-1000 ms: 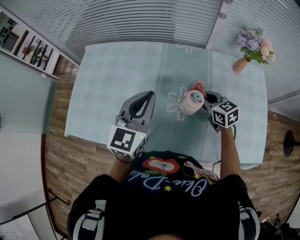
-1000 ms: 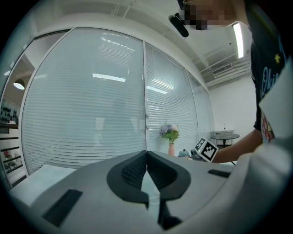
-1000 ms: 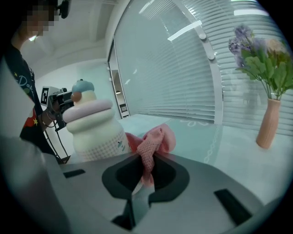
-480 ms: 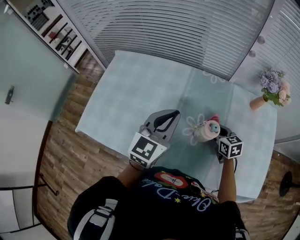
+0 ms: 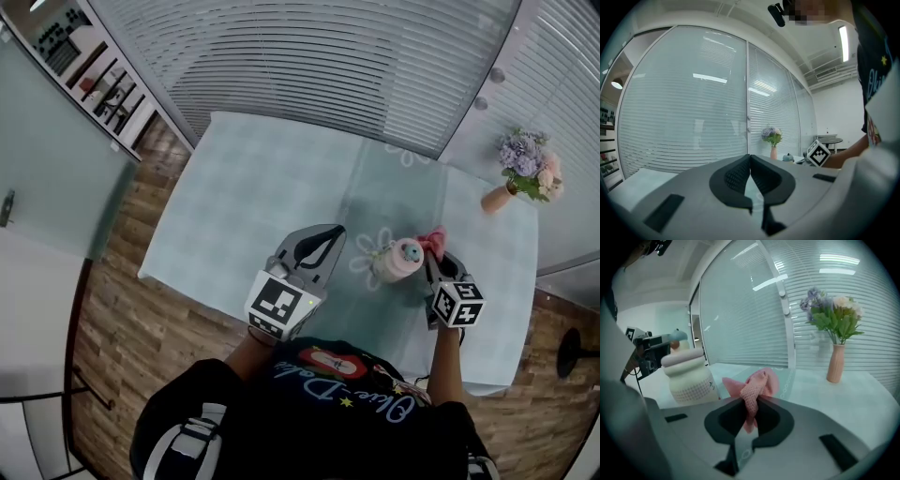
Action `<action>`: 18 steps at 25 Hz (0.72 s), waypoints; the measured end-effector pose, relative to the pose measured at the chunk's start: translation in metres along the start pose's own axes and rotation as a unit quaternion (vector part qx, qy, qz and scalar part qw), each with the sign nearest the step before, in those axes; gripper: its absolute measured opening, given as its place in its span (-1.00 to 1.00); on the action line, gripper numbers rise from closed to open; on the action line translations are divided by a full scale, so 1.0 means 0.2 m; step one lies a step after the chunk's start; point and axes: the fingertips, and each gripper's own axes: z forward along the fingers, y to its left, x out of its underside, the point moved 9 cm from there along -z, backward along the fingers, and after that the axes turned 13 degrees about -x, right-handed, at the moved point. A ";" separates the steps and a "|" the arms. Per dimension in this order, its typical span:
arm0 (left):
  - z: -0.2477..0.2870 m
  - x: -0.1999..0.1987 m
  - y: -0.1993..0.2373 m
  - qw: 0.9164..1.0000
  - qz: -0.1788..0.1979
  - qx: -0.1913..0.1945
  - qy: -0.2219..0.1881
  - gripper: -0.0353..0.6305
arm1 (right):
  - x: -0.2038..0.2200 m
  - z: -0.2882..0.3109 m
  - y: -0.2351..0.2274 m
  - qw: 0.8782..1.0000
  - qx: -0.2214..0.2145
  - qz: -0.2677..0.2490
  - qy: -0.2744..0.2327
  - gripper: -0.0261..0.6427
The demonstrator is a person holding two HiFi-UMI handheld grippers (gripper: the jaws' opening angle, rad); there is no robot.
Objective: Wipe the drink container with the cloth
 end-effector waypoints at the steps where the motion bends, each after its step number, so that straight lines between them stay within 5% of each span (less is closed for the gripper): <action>1: 0.00 0.00 0.00 1.000 0.002 0.003 -0.001 -0.88 | -0.01 -0.04 0.01 1.000 0.009 0.003 -0.014 -0.84; 10: 0.03 0.00 -0.06 0.999 0.005 0.042 0.004 -0.88 | -0.06 -0.32 0.21 0.987 0.050 0.021 -0.151 -0.84; 18: 0.08 0.00 -0.13 0.996 0.000 0.084 0.004 -0.88 | -0.10 -0.48 0.37 0.974 0.072 0.013 -0.213 -0.84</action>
